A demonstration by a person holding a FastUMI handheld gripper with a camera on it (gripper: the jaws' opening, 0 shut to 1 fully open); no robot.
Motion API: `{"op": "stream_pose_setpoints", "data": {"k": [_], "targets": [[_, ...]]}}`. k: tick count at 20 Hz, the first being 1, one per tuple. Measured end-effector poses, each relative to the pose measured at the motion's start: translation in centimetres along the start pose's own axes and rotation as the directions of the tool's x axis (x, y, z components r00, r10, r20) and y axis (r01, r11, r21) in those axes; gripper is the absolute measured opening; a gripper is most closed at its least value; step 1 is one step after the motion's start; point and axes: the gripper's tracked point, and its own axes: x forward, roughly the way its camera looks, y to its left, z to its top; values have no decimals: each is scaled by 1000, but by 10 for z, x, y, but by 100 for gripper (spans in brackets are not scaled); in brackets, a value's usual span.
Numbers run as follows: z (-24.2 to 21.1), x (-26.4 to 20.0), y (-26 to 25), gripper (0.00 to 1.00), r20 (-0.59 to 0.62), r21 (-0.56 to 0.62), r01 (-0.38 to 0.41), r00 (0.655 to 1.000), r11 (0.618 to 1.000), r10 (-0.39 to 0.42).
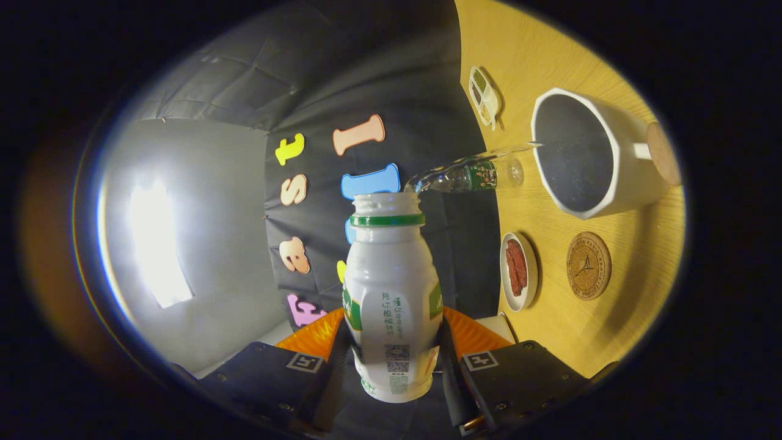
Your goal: Take the bottle from table, then pour the juice into the cup, finally place the bottle on the coaster
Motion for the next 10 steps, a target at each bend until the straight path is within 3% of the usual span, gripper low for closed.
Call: {"op": "stream_pose_setpoints", "data": {"k": [10], "targets": [[-3,0,3,68,-9,28,-7,1000,1000,7]]}}
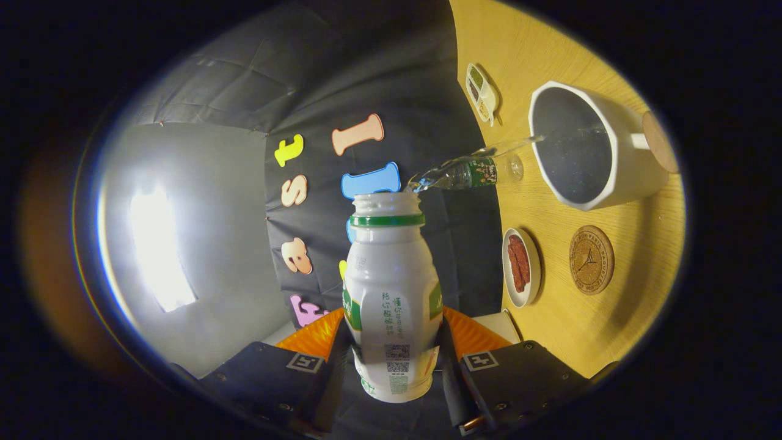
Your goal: Take the bottle from table, then pour the juice into the cup, finally place the bottle on the coaster
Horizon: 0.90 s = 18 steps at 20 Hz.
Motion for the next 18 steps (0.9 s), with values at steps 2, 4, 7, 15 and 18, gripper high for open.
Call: {"op": "stream_pose_setpoints", "data": {"k": [2,4,7,15,18], "targets": [[0,0,0,68,0,4,-1,1000,1000,1],[0,-1,0,68,-2,6,1,1000,1000,-1],[0,-1,-1,68,-2,18,4,1000,1000,-4],[2,1,0,68,0,35,-2,1000,999,2],[2,0,2,68,0,40,-5,1000,999,5]]}}
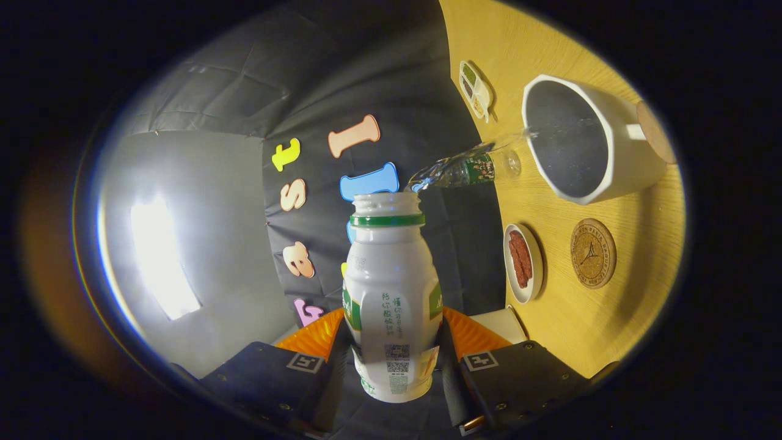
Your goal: Take the bottle from table, then pour the juice into the cup, finally place the bottle on the coaster
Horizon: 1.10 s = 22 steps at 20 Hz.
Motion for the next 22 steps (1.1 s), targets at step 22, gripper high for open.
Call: {"op": "stream_pose_setpoints", "data": {"k": [22], "targets": [[-1,1,2,68,1,42,-5,1000,999,5]]}}
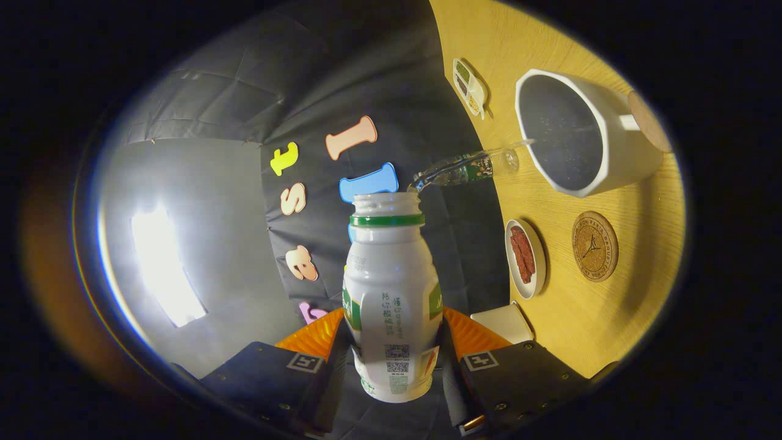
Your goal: Take the bottle from table, then pour the juice into the cup, finally place the bottle on the coaster
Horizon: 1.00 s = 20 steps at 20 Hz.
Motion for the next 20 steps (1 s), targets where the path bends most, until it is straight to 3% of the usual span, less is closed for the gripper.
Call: {"op": "stream_pose_setpoints", "data": {"k": [20], "targets": [[-3,-5,1,68,-2,34,1,1000,999,-1]]}}
